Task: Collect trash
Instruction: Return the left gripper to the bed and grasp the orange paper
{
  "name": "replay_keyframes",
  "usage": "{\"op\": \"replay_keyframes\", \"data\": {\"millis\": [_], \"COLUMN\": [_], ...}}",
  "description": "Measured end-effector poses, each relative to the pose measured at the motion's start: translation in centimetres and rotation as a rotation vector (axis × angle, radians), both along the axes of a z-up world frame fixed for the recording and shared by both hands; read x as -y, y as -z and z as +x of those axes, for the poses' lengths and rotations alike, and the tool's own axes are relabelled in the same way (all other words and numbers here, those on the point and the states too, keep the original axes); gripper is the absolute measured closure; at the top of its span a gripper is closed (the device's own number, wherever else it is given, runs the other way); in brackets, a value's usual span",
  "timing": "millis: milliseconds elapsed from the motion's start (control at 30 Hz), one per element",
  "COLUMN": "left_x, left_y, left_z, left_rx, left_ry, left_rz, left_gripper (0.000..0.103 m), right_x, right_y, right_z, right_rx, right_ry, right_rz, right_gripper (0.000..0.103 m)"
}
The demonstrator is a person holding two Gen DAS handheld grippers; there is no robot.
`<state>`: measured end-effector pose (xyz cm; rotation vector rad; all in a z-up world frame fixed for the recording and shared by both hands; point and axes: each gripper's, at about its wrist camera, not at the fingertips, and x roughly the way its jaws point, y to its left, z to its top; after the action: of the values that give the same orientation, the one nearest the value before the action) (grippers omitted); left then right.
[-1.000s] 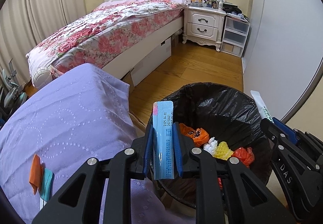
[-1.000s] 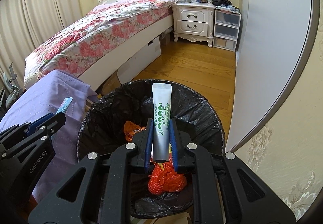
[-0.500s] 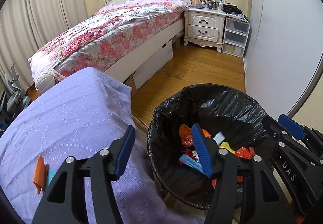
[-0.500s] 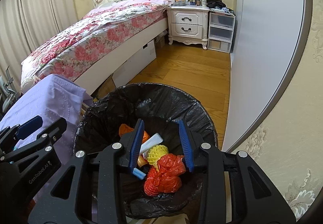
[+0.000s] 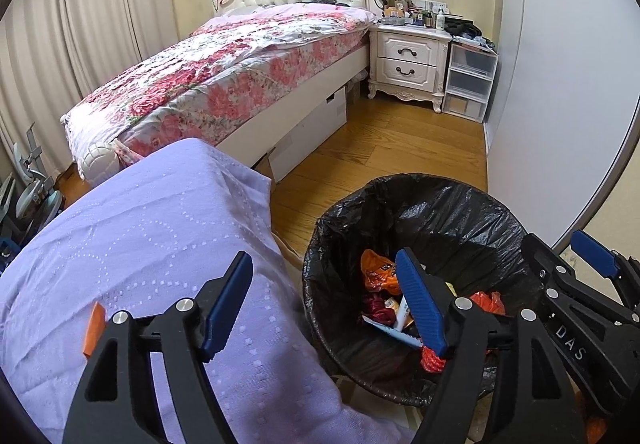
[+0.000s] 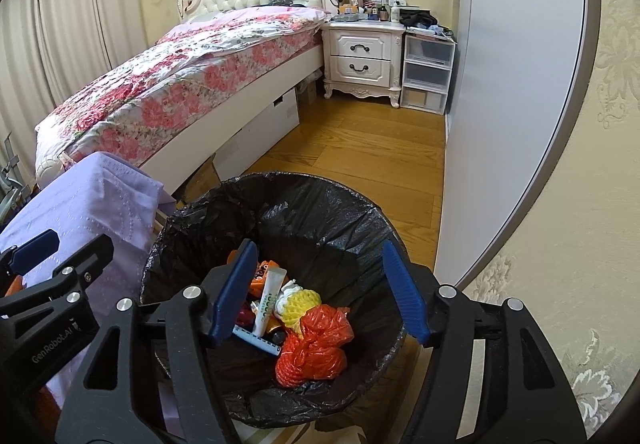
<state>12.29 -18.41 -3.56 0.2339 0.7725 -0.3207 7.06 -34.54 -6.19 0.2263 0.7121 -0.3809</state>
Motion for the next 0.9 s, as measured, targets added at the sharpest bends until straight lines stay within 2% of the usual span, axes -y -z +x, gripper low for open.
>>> {"op": "replay_keyframes", "data": {"millis": [267,533,900], "left_x": [-3.1,-8.1,-15.4], "left_y": [-0.3,-0.3,-0.3], "left_z": [-0.6,-0.3,0.2], "left_rx": [-0.004,-0.009,-0.036], "left_ry": [-0.061,-0.168,-0.297], "left_rz": [0.005,0.011,-0.023], "left_gripper": [0.031,0.031,0.031], "right_x": [-1.7,-4.8,-10.5], "right_y": [-0.1,-0.5,-1.5], "right_z": [-0.6,-0.3,0.2], "right_rx": [-0.006,-0.006,-0.003], "right_ry": [-0.042,-0.124,-0.261], "right_rz": [0.002,0.01,0.008], "right_gripper": [0.039,0.039,0.039]}}
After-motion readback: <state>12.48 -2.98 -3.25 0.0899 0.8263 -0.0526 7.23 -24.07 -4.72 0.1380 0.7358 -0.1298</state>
